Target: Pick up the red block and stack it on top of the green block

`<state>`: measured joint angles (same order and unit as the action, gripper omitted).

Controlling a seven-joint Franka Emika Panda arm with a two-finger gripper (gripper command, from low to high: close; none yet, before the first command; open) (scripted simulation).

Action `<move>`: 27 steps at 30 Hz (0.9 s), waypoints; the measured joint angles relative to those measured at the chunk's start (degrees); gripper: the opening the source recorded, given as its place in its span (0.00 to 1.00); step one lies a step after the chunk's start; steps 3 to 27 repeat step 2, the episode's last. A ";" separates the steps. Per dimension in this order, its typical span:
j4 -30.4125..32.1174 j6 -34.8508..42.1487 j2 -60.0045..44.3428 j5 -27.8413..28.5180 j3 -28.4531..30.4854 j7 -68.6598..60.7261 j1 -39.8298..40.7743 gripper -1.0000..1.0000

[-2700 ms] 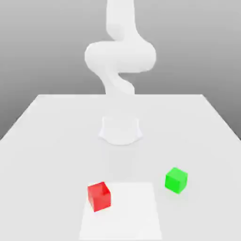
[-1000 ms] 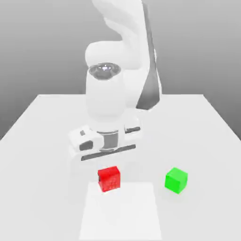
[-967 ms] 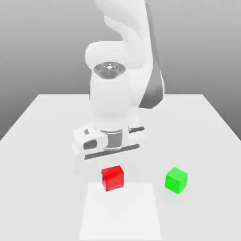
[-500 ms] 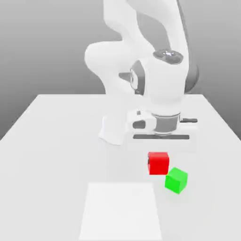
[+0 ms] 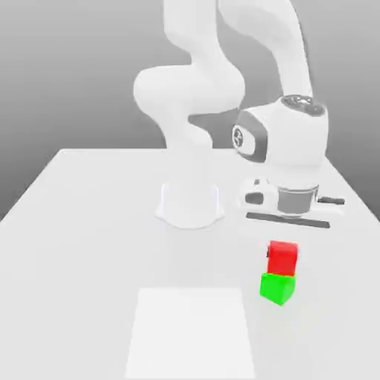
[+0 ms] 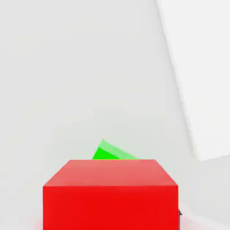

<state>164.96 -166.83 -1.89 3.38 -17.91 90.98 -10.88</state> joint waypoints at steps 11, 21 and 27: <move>0.00 0.00 0.00 0.00 0.00 0.00 -0.01 1.00; 0.00 0.00 0.00 0.00 0.00 0.00 -0.01 1.00; 0.00 0.00 0.00 0.00 0.00 0.00 -0.01 1.00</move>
